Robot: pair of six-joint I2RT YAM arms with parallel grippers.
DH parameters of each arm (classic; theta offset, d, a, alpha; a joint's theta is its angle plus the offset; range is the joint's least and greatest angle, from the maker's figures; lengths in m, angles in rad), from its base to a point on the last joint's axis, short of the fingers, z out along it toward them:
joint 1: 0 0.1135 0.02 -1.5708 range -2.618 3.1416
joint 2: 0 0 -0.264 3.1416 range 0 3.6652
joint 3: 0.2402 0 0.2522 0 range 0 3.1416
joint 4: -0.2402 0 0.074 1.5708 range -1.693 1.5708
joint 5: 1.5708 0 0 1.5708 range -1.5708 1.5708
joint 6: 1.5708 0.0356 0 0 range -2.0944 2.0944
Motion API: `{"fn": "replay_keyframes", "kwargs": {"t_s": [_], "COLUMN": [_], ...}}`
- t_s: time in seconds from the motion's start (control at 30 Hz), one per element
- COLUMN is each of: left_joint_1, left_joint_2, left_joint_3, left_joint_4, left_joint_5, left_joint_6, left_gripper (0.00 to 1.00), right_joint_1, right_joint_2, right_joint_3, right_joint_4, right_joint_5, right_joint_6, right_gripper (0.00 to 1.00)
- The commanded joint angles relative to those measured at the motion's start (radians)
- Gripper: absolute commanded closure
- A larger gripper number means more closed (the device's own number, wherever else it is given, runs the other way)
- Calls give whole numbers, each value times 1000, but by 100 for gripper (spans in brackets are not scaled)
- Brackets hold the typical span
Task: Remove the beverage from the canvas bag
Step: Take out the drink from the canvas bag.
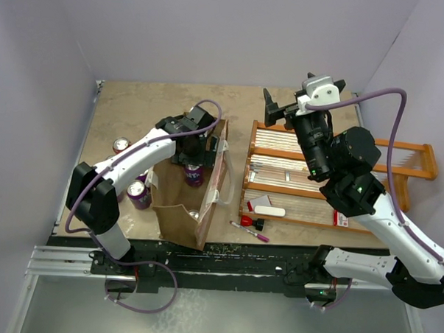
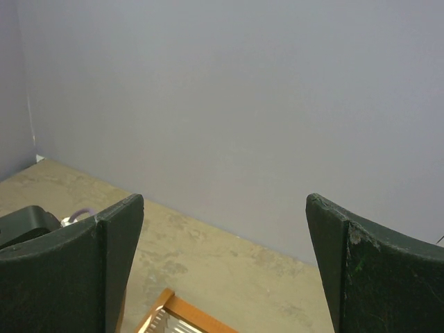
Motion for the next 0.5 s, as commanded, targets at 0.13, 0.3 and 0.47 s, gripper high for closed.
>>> {"fn": "replay_keyframes", "kwargs": {"t_s": [0.13, 0.3, 0.47], "left_joint_1": [-1, -1, -2], "left_joint_2": [-21, -74, -150], "left_joint_3": [-30, 7, -59], "left_joint_4": [57, 23, 83], "left_joint_5": [-28, -37, -61], "left_joint_6": [1, 4, -16], "left_gripper": [8, 8, 6], "right_joint_1": [-3, -3, -3], "right_joint_2": [-19, 7, 21], "right_joint_3": [6, 30, 38], "right_joint_4": [50, 42, 37], "right_joint_5": [-17, -40, -54], "right_joint_6": [-15, -7, -5], "right_gripper": [0, 0, 0]}}
